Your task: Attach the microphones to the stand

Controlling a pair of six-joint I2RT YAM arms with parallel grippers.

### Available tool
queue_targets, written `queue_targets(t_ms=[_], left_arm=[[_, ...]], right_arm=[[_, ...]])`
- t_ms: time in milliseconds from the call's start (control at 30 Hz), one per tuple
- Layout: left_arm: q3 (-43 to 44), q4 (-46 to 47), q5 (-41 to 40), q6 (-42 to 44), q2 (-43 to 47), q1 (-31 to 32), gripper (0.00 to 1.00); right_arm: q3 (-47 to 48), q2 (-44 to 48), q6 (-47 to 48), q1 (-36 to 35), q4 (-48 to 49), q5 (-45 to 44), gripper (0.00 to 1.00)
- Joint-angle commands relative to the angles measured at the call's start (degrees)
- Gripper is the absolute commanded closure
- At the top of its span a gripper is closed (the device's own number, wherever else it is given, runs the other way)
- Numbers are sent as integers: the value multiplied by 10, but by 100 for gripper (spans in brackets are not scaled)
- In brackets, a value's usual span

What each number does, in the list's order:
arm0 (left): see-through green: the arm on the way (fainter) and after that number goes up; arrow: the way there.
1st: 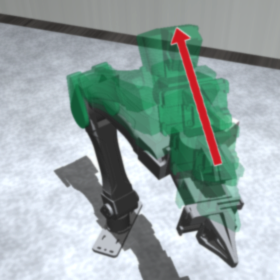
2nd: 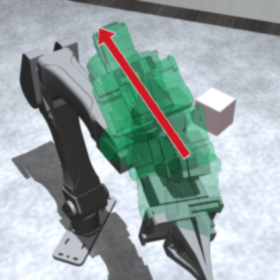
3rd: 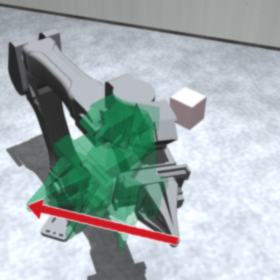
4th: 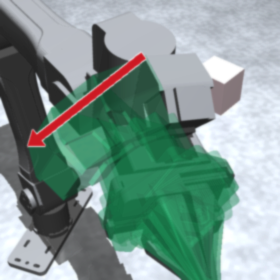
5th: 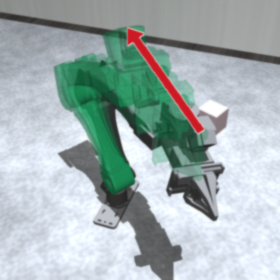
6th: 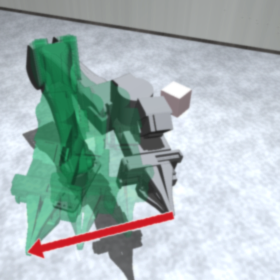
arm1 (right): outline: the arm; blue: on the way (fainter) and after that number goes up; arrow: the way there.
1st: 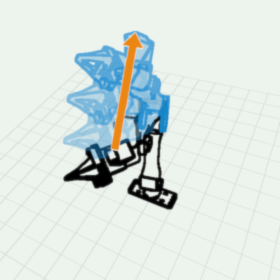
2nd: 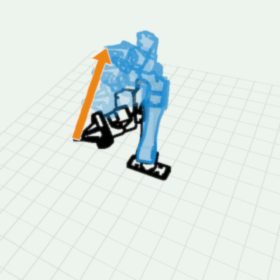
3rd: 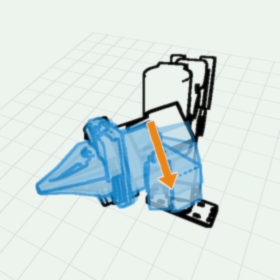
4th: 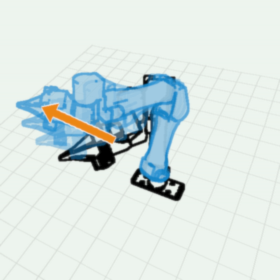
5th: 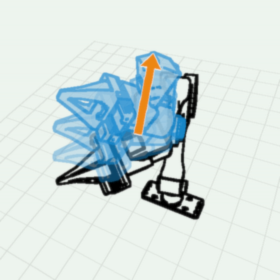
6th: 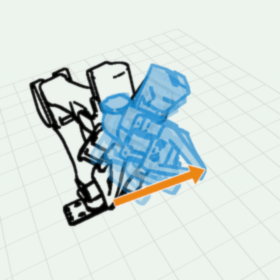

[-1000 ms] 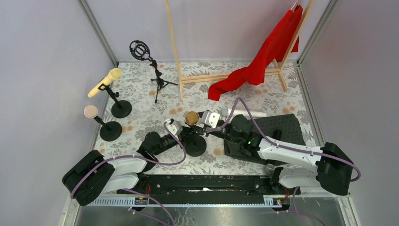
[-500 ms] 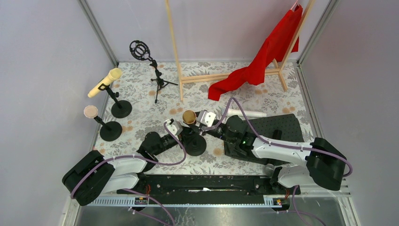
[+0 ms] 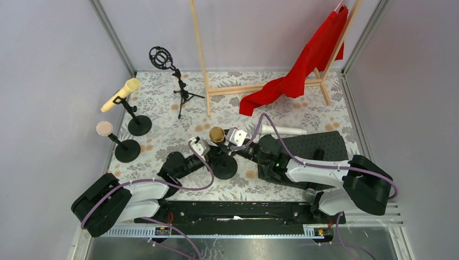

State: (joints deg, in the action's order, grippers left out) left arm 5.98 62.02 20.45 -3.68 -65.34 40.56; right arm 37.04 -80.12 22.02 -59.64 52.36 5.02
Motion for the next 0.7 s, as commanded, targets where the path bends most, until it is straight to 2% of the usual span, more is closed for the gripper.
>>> queue_targets(t_ms=[0,333,667], left_arm=[[-1,15,2,11,8,2,100],[1,15,9,9,5,2,100],[6,14,13,9,-3,2,100]], right_arm=[[-77,-85,9,10,-266,-61,100],[-102,-108,-21,11,-191,-65,100],[-108,-141,-31,10,-157,-65,100]])
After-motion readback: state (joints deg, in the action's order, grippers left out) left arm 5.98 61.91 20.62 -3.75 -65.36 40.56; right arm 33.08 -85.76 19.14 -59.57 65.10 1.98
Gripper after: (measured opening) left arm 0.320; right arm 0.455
